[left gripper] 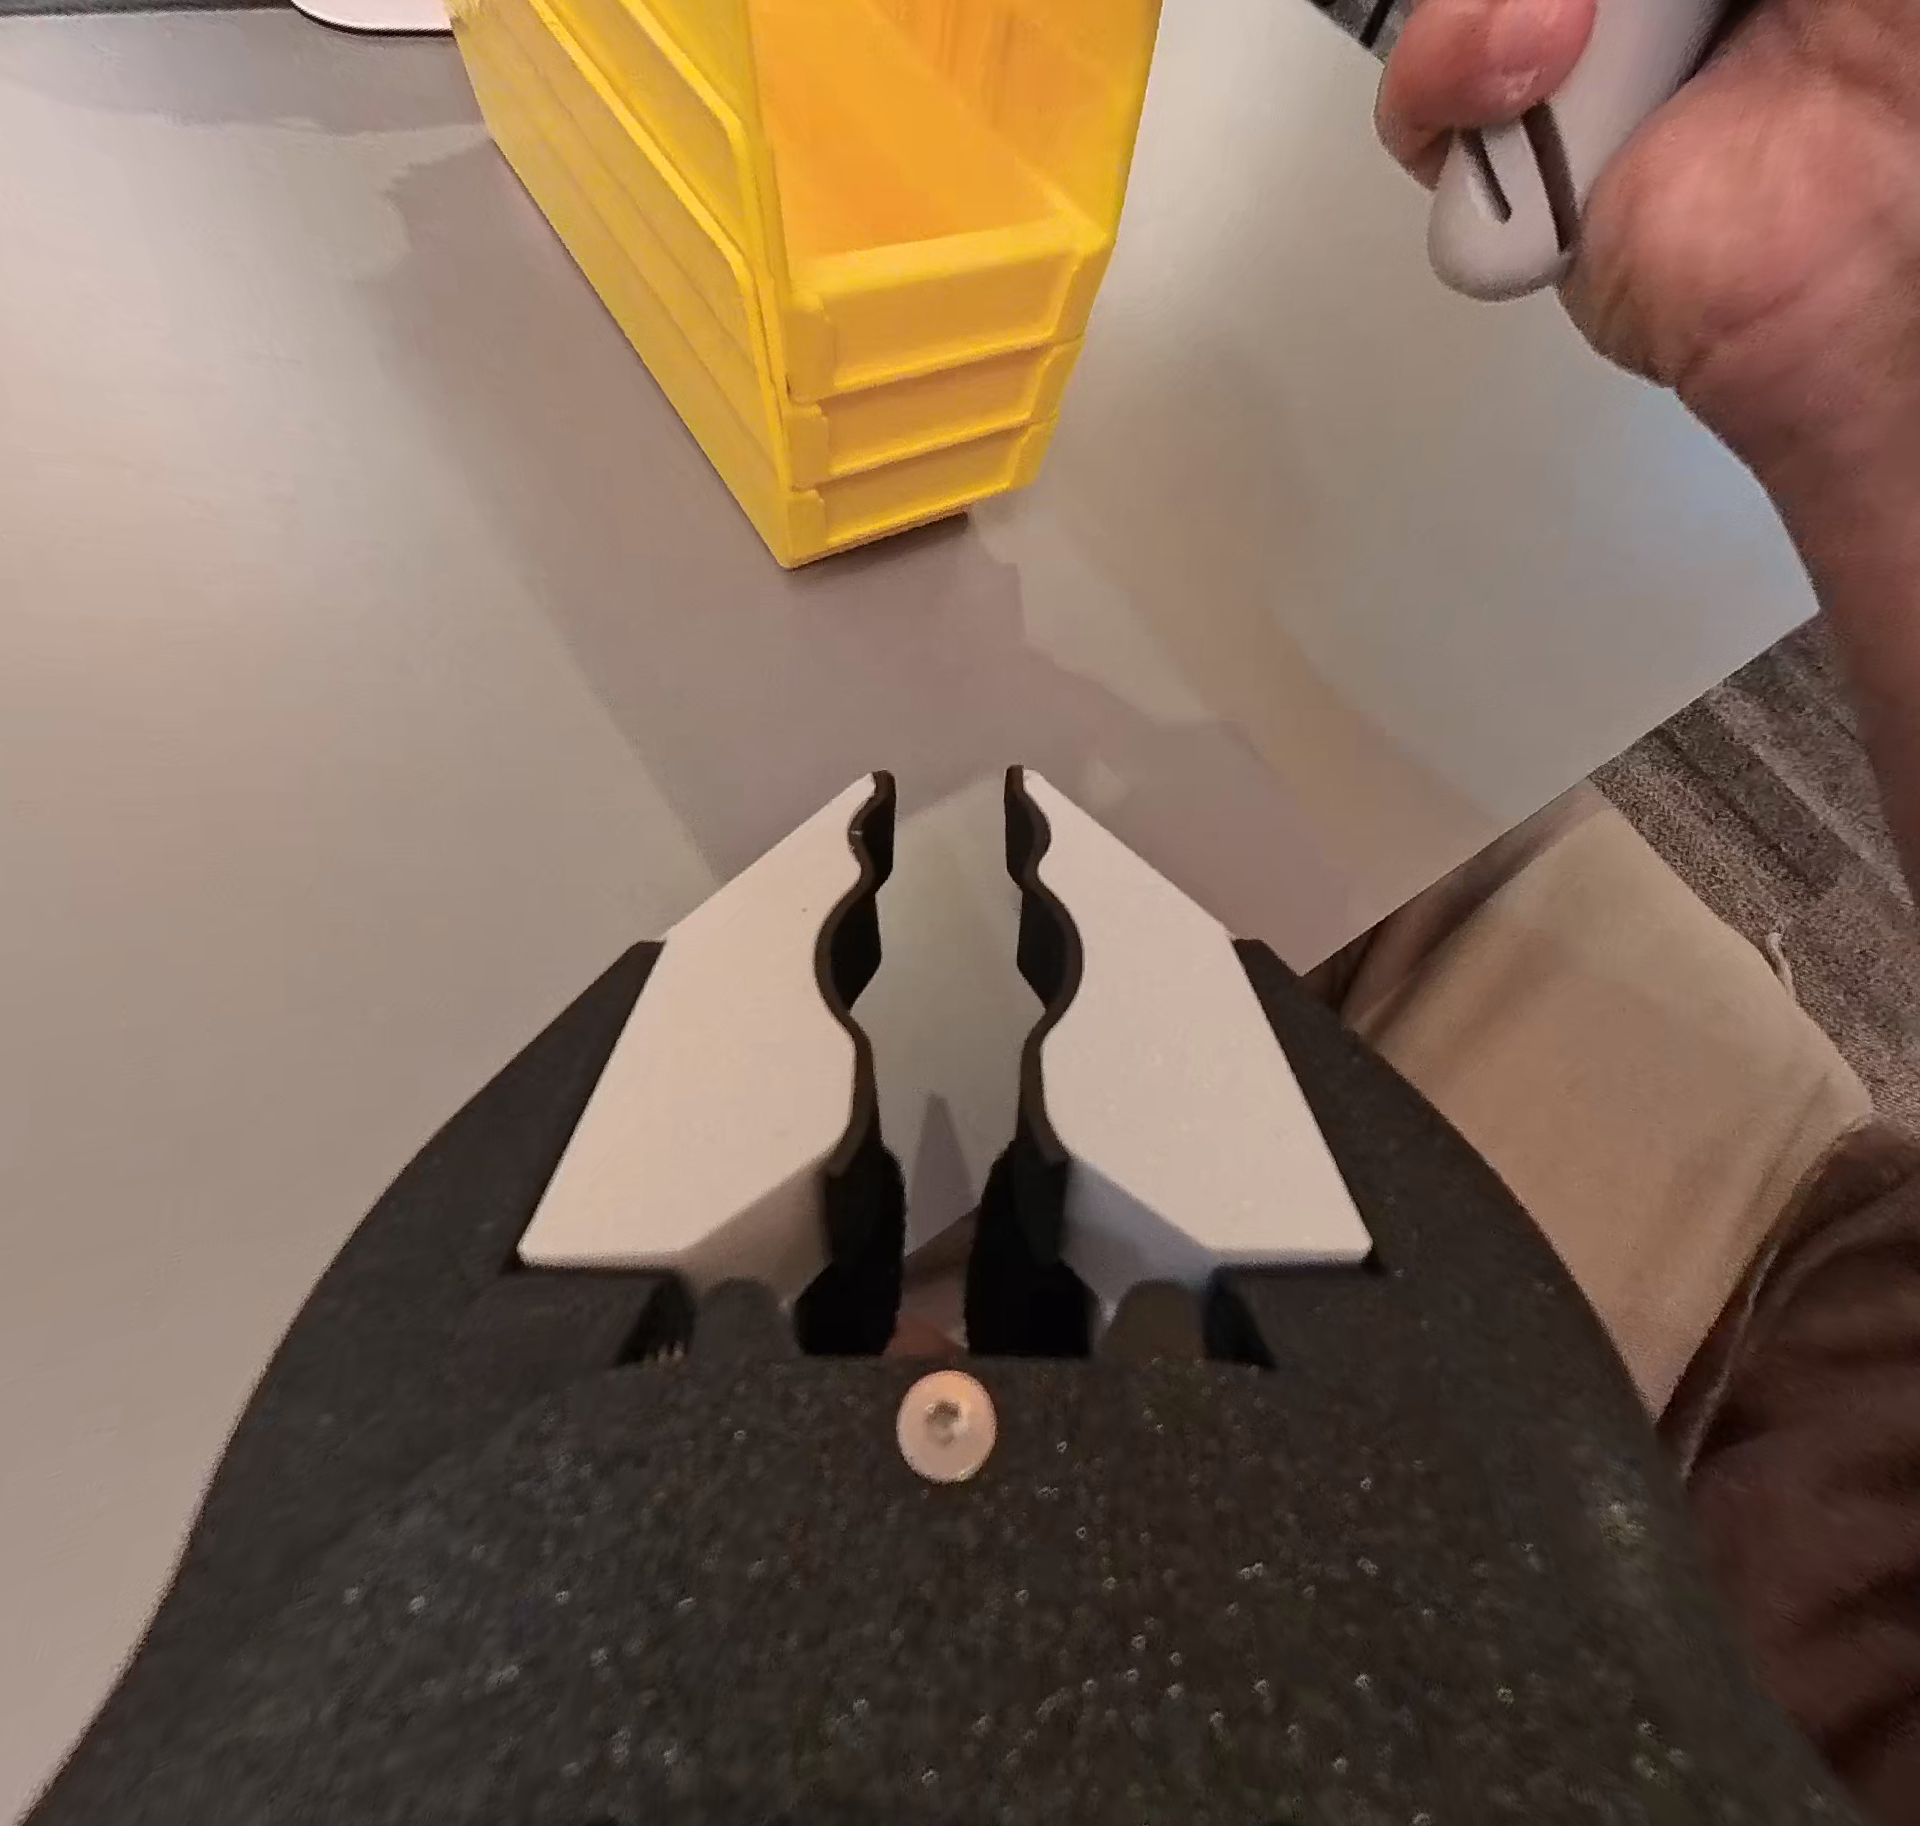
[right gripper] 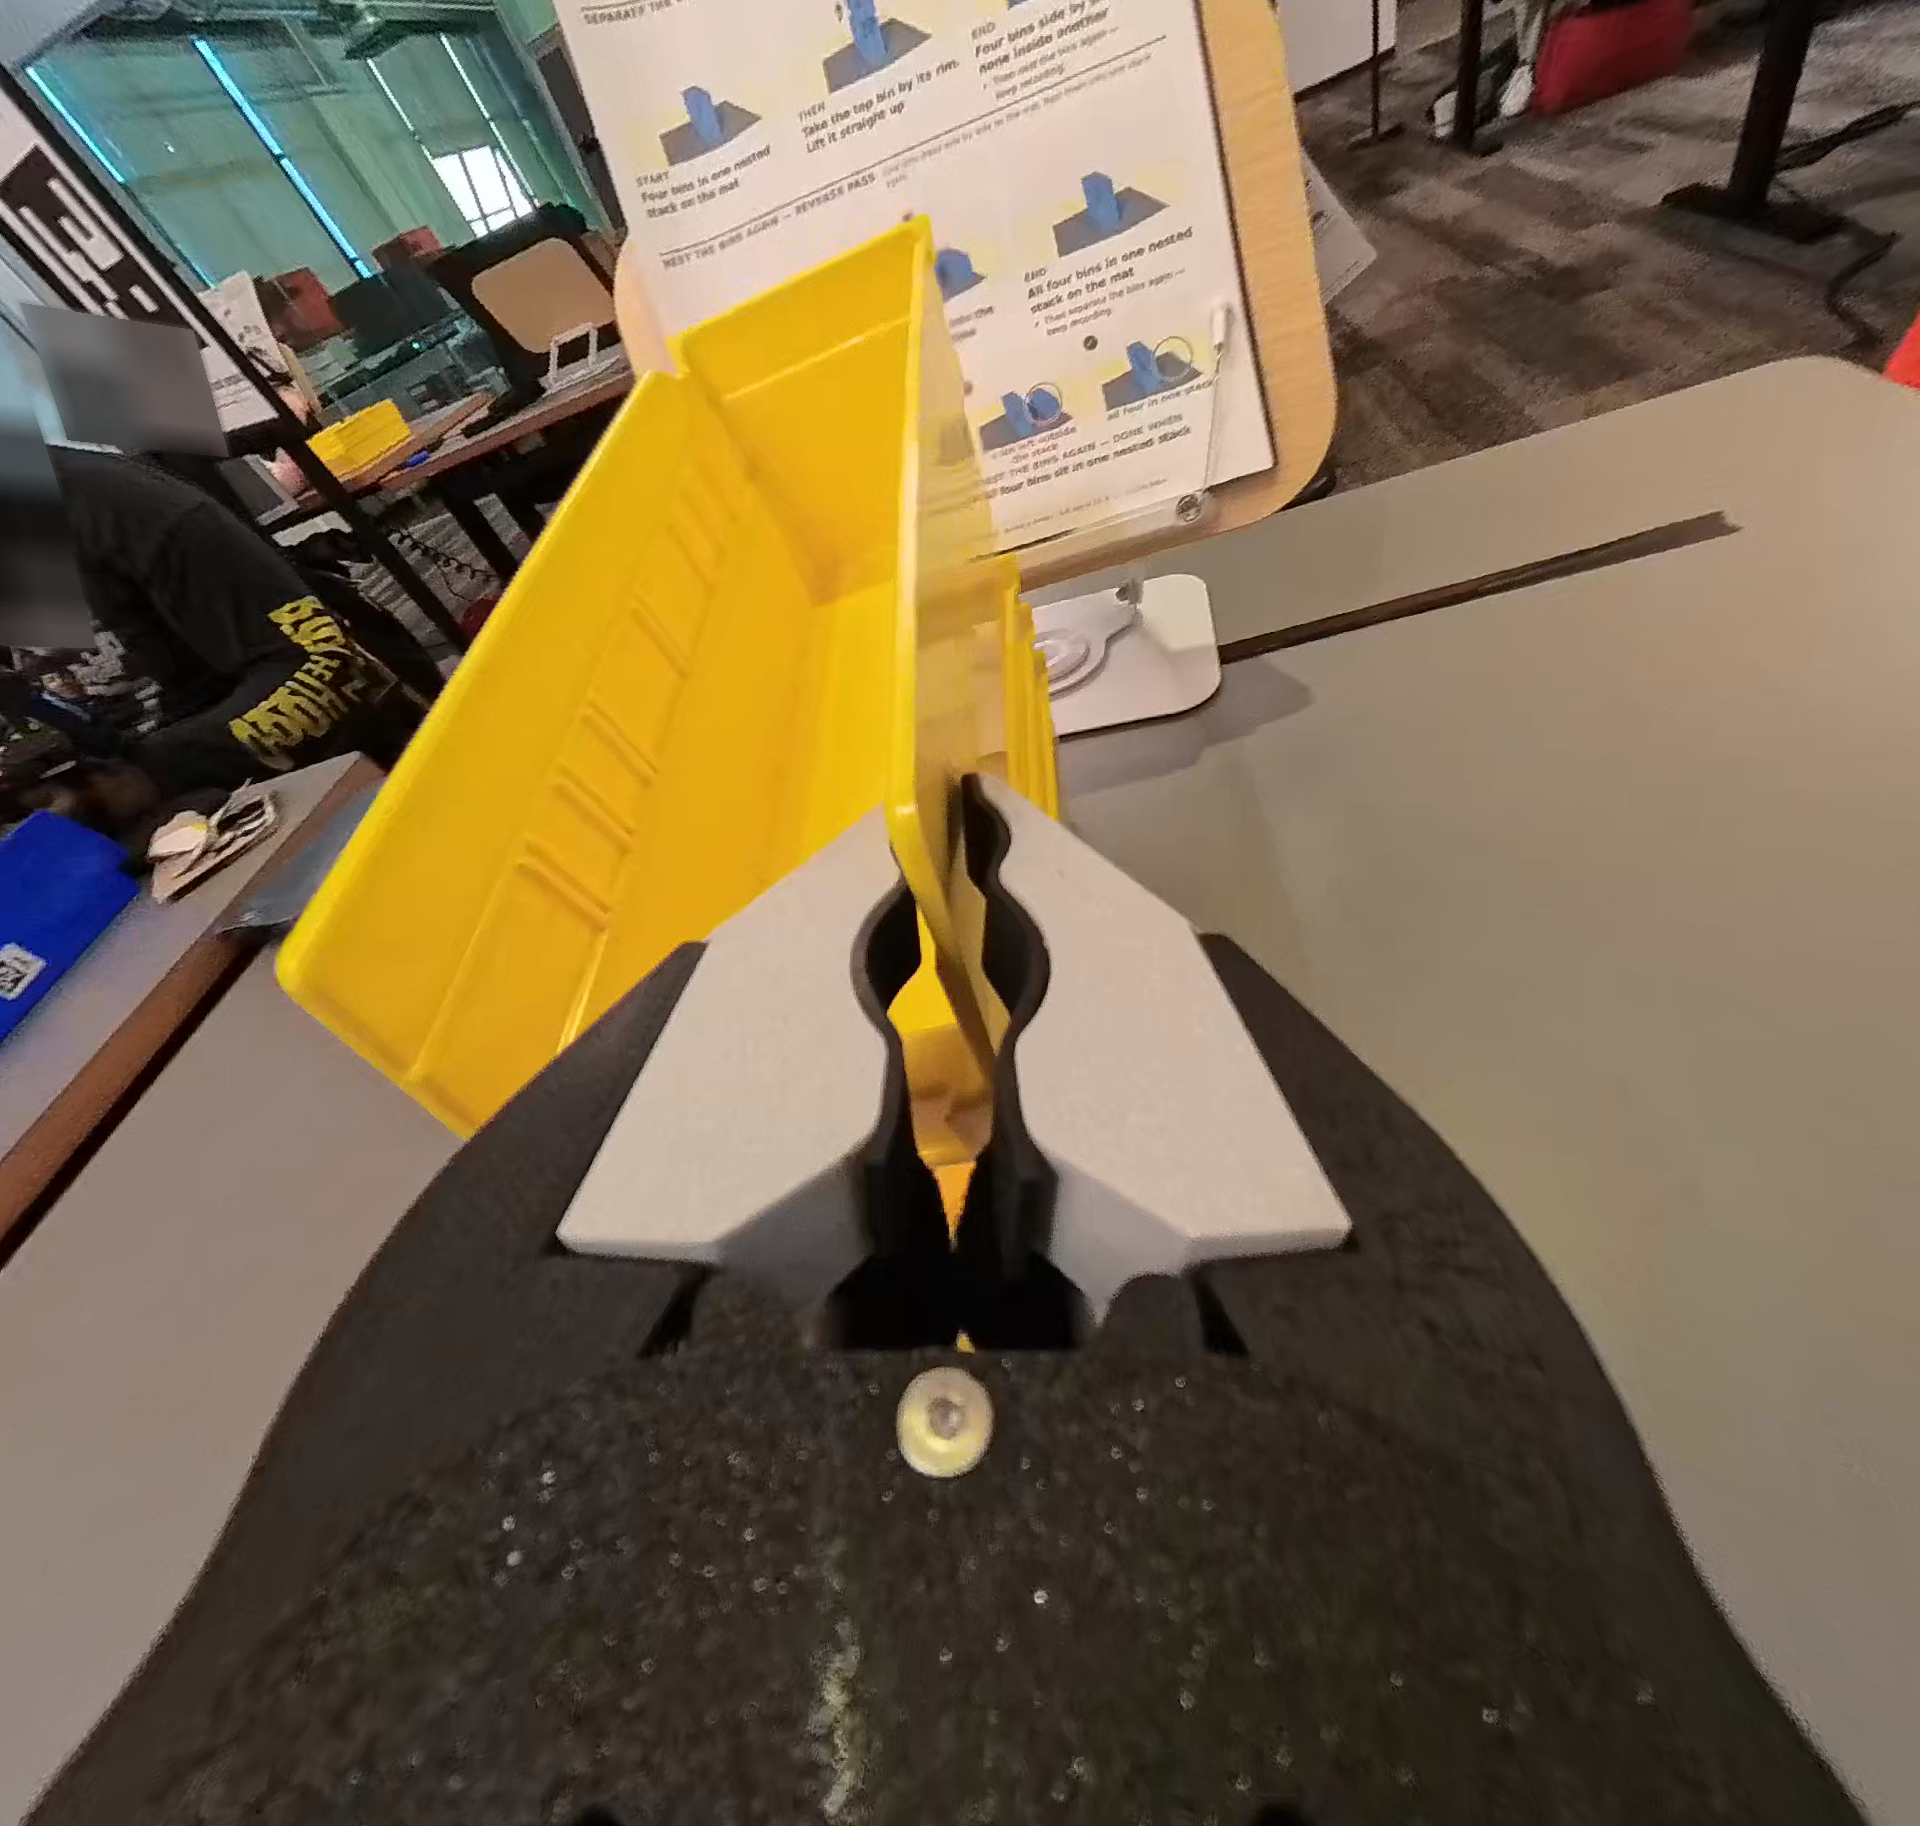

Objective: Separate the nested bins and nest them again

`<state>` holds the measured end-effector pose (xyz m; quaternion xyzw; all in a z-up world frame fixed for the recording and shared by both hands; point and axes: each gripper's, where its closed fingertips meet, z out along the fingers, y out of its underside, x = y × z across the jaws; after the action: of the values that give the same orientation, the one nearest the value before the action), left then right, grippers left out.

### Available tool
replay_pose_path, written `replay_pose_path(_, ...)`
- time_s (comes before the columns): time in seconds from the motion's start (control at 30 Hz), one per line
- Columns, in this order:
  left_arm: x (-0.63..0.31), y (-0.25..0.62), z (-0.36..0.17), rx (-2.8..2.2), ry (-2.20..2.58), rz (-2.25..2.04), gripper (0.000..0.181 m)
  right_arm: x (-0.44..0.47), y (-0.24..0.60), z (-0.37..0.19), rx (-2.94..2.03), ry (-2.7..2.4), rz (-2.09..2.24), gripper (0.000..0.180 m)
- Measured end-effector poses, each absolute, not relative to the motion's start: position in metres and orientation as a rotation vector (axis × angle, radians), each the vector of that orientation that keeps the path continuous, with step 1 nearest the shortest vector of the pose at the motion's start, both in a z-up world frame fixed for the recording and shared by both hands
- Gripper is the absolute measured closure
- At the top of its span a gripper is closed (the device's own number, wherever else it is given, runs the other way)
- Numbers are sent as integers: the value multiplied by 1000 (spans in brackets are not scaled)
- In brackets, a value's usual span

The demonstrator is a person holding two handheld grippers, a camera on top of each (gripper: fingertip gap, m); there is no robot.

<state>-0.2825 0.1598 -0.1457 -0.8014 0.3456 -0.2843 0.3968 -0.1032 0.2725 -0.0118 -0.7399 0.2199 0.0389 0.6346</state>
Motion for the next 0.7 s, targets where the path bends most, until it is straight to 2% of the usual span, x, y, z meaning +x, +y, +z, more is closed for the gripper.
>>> replay_pose_path(0.7, -281, 158, -145, -2034, 875, -738, 162, -112, 291, -63, -1796, 487, 16, 176)
